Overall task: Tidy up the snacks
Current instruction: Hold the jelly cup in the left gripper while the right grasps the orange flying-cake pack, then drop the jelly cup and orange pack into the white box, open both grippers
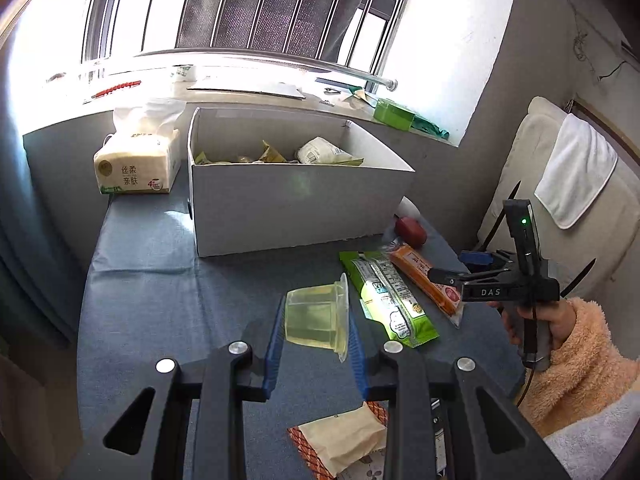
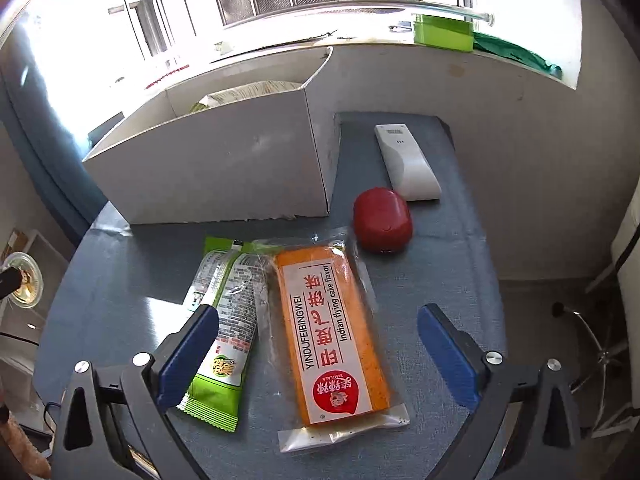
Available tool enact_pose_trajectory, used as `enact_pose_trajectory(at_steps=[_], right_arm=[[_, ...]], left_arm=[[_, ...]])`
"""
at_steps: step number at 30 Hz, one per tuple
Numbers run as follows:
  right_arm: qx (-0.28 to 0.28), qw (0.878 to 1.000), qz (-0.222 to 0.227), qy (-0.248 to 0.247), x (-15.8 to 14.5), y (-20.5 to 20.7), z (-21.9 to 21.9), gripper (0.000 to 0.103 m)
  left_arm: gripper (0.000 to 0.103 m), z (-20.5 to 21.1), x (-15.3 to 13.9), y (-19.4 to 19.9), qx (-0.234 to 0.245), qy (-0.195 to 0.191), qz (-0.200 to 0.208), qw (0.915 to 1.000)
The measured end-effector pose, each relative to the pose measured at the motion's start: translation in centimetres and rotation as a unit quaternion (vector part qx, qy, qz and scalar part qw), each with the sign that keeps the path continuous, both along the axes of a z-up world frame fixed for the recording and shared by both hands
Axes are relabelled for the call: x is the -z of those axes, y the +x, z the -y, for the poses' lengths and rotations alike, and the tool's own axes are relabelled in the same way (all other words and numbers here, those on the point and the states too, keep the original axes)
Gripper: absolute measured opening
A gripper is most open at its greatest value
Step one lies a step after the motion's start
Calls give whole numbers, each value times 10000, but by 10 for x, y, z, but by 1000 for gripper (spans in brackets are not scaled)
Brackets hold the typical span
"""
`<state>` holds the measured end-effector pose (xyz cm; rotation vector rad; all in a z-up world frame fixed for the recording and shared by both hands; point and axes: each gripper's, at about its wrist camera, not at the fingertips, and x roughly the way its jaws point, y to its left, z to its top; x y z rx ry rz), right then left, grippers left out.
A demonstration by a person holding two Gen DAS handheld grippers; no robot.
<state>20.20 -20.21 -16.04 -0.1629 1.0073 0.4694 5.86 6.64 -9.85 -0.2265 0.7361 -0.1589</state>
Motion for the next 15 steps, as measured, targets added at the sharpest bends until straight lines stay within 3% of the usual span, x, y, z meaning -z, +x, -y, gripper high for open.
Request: enact_pose_trajectory(at_steps=[6,7,8,9,10,15], right_arm=[[-374,9978,-348,-423,22,9,-6,101],[-480,9971,-418,-427,25,8,-7,93],[-553,9968,-188,-546,22,4,-8,86],[-618,9968,-139,-482,18,2,-8,64],[-585,9972,-208,-422,15,3,-6,57],[-183,9976,-551,384,0,-1,20,56]], left_arm=[[32,-3,2,1,-49,21,-56,10000],[32,-3,2,2,-60,34,-67,10000],[32,-3,2,4,-61,17,-72,10000],[32,-3,2,5,-44,-8,-67,10000],[32,-3,2,6,-33,-16,-61,10000],[32,-3,-6,13,16,-3,36,10000]])
